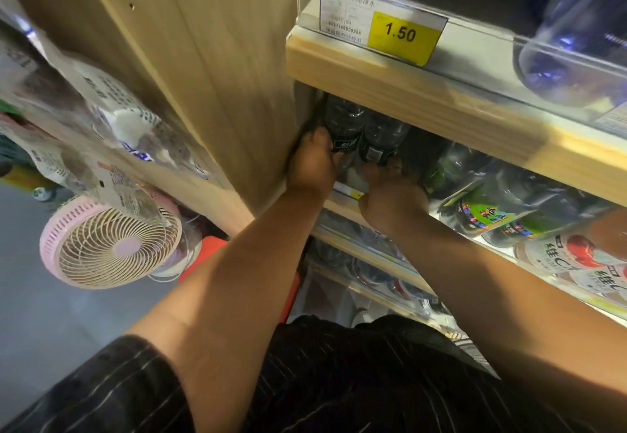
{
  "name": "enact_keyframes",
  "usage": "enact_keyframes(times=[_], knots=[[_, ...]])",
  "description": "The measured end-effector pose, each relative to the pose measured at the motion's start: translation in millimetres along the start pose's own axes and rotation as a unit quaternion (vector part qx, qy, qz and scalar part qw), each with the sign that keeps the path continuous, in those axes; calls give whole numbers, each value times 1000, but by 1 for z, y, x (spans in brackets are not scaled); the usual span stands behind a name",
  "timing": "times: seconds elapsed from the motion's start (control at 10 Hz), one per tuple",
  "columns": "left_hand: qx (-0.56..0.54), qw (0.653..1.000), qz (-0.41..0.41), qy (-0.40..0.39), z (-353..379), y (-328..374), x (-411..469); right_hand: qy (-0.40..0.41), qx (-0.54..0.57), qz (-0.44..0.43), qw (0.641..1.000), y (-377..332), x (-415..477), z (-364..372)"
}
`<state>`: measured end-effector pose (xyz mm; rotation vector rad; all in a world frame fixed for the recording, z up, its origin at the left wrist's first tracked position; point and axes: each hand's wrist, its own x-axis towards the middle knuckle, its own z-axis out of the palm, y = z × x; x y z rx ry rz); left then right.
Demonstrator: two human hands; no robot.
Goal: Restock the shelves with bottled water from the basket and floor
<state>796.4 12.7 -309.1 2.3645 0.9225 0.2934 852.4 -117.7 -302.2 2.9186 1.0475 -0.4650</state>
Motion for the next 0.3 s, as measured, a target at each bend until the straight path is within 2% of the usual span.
enact_keyframes(times=[0.2,0.3], knots=[[-40,999,31,17,4,-13,-2,-4,-4,5,1000,-2,2,3],[-36,998,43,1,1,-13,-8,5,-17,13,1000,0,-1,4]])
